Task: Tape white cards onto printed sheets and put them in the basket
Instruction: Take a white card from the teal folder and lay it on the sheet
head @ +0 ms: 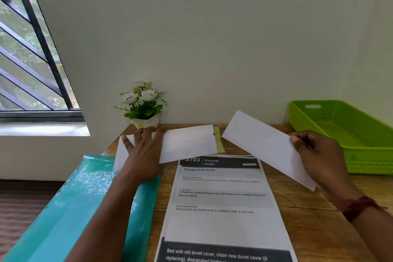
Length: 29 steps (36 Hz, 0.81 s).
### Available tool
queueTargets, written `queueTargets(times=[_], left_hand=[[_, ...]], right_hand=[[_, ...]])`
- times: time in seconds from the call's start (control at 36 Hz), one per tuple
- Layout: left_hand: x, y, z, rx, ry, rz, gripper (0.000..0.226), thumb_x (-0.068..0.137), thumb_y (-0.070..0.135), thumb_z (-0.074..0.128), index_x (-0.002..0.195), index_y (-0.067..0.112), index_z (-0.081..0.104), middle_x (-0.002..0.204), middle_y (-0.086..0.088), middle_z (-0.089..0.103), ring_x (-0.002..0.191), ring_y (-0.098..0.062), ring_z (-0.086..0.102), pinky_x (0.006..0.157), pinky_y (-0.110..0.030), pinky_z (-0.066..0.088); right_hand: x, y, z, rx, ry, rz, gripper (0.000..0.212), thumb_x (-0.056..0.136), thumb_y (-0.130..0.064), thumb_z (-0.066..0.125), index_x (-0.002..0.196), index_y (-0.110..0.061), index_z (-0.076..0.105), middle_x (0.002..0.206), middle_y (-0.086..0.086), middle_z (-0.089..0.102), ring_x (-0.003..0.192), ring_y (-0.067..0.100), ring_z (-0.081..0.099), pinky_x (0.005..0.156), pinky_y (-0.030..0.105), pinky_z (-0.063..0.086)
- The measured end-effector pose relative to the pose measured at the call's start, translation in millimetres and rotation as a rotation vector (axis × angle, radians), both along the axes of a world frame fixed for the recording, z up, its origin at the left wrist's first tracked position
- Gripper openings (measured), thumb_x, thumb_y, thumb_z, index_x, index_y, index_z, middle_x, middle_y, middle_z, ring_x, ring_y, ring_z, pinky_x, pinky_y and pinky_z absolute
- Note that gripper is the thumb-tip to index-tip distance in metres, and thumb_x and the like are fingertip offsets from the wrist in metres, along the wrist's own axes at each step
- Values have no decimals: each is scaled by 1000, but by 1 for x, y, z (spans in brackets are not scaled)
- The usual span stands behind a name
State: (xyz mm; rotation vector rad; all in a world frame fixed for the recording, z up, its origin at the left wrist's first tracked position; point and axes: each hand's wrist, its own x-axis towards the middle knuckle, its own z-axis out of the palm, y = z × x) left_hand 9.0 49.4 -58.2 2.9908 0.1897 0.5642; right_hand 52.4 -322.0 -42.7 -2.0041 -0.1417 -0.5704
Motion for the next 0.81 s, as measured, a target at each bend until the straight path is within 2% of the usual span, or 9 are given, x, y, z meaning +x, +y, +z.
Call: queueTargets(times=[0.14, 0.25, 0.42, 0.56, 0.81], left_hand=[[0, -1, 1, 16, -13, 1, 98, 75, 28, 75, 150, 31, 13, 153, -8, 16, 145, -34, -5, 108, -62, -20], [0, -5, 1, 36, -22, -17, 101, 71, 25, 76, 150, 28, 12, 152, -9, 17, 144, -34, -1, 111, -64, -15], [2, -7, -1, 45, -5, -51, 104, 68, 28, 78, 147, 30, 11, 149, -8, 17, 142, -33, 4, 114, -62, -12], [2, -9, -2, 84, -5, -62, 106, 64, 26, 78, 146, 29, 11, 144, -10, 19, 138, -34, 8, 116, -63, -5], [-1, -13, -2, 102, -2, -68, 110, 62, 28, 78, 140, 33, 0, 143, -10, 15, 138, -33, 6, 117, -60, -8]], right_hand=[[0, 1, -1, 15, -7, 43, 10, 93, -19, 62, 89, -21, 71, 89, -12, 67, 91, 14, 60, 77, 31, 42], [0, 3, -5, -20, 36, 109, 11, 93, -22, 63, 86, -22, 72, 91, -13, 70, 91, 6, 61, 75, 30, 42], [2, 4, -8, -32, 67, 158, 11, 92, -24, 63, 91, -19, 73, 93, -7, 71, 94, 12, 63, 75, 30, 42], [4, 5, -7, -37, 63, 167, 9, 92, -20, 64, 89, -20, 73, 92, -10, 71, 94, 10, 63, 73, 25, 41], [5, 5, -5, -108, 79, 216, 14, 92, -16, 64, 85, -23, 74, 90, -13, 71, 91, 6, 62, 76, 28, 42]])
